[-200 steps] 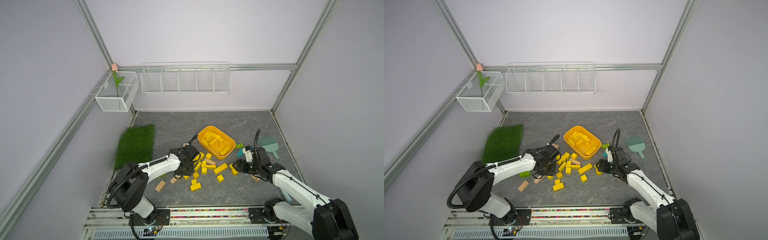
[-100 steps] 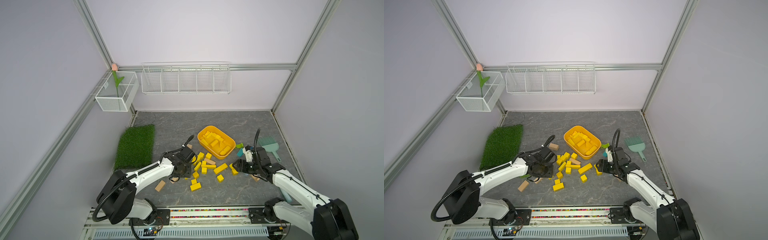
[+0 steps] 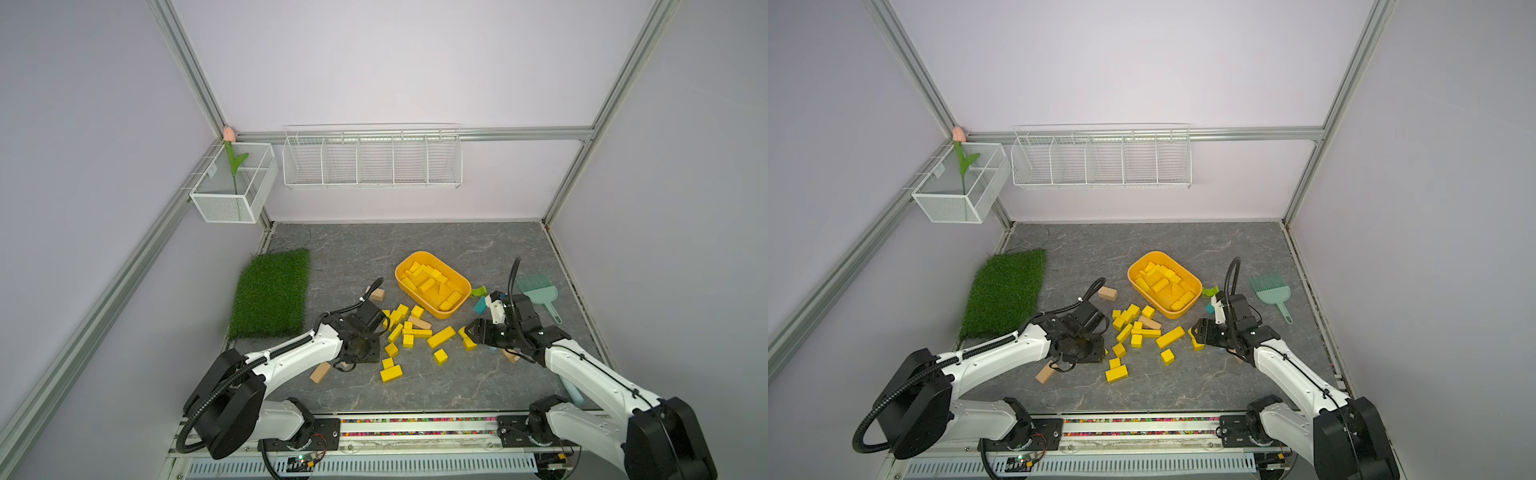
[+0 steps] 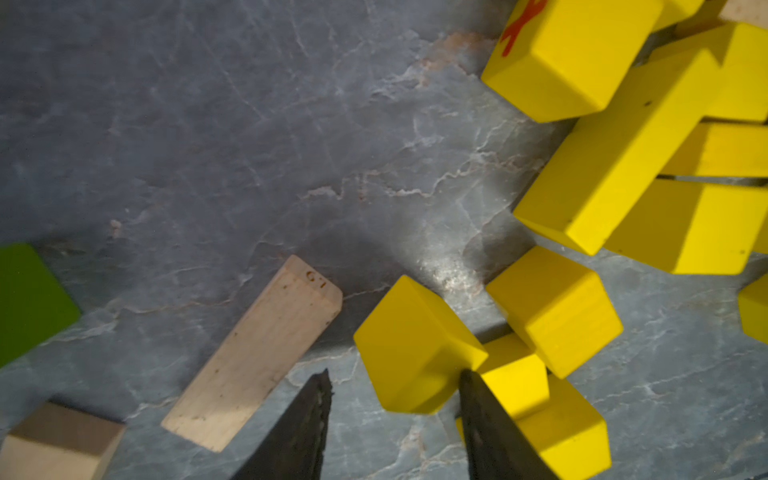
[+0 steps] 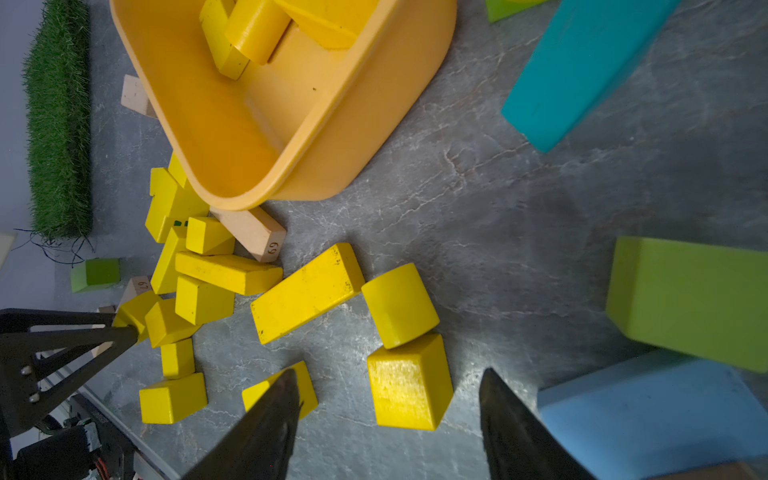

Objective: Pick out the yellow building blocks
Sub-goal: Pick up the building block from the center of the board.

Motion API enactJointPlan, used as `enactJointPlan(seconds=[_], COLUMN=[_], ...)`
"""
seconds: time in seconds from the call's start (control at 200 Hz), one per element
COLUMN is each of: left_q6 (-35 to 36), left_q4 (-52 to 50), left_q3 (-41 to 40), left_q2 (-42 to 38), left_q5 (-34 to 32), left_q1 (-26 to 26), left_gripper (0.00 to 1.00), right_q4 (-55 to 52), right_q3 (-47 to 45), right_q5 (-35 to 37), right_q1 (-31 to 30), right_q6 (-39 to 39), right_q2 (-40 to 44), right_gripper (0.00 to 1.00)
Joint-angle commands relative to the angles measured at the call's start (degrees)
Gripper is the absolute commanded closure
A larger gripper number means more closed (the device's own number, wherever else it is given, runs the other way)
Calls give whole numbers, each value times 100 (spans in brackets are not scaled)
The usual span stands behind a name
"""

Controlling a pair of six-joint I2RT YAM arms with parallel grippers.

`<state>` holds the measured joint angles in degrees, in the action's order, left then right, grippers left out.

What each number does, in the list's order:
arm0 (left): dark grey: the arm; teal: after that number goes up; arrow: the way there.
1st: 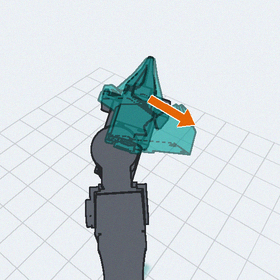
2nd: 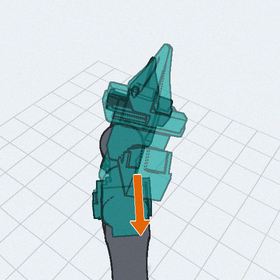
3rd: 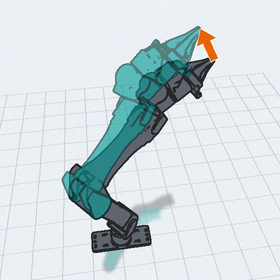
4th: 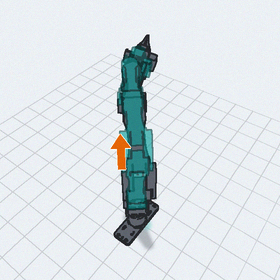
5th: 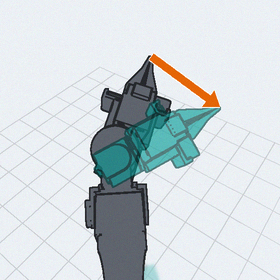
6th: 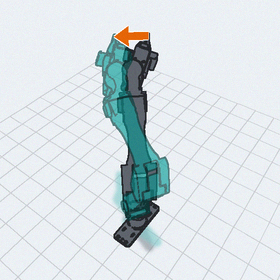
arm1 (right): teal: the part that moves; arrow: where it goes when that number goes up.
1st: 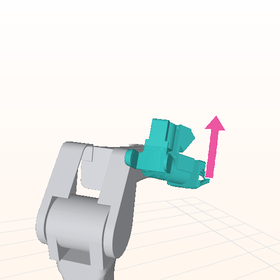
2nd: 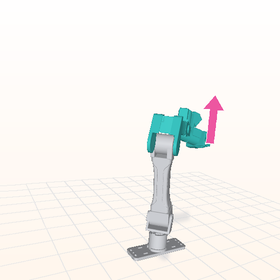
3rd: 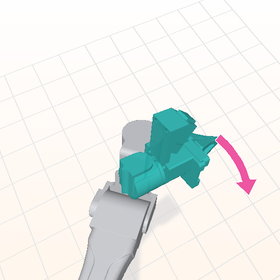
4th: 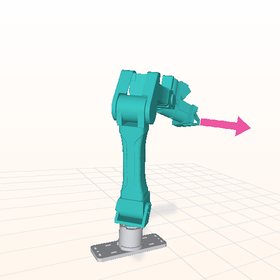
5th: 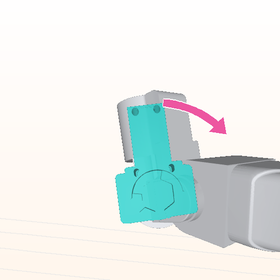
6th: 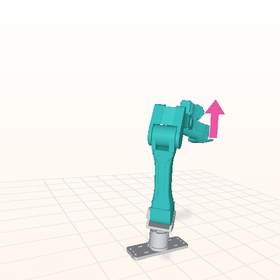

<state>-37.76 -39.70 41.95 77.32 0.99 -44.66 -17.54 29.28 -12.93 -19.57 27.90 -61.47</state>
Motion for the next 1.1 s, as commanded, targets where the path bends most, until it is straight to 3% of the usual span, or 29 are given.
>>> enactJointPlan(seconds=[0.0, 0.465, 0.87, 1.095], left_q6=[21, 128, 181, 179], left_q4=[50, 261, 178, 156], left_q3=[133, 187, 287, 286], left_q2=[171, 480, 327, 179], left_q5=[17, 5, -38, -57], left_q1=[-7, -7, -7, -7], left_gripper=[49, 50, 73, 74], right_q4=[-48, -36, -39, -39], right_q3=[-1, 3, -10, -12], right_q5=[10, 1, 10, 1], right_q1=[27, 25, 29, 24], right_q6=[40, 31, 36, 31], right_q2=[-5, -20, 4, 1], right_gripper=[30, 30, 30, 30])
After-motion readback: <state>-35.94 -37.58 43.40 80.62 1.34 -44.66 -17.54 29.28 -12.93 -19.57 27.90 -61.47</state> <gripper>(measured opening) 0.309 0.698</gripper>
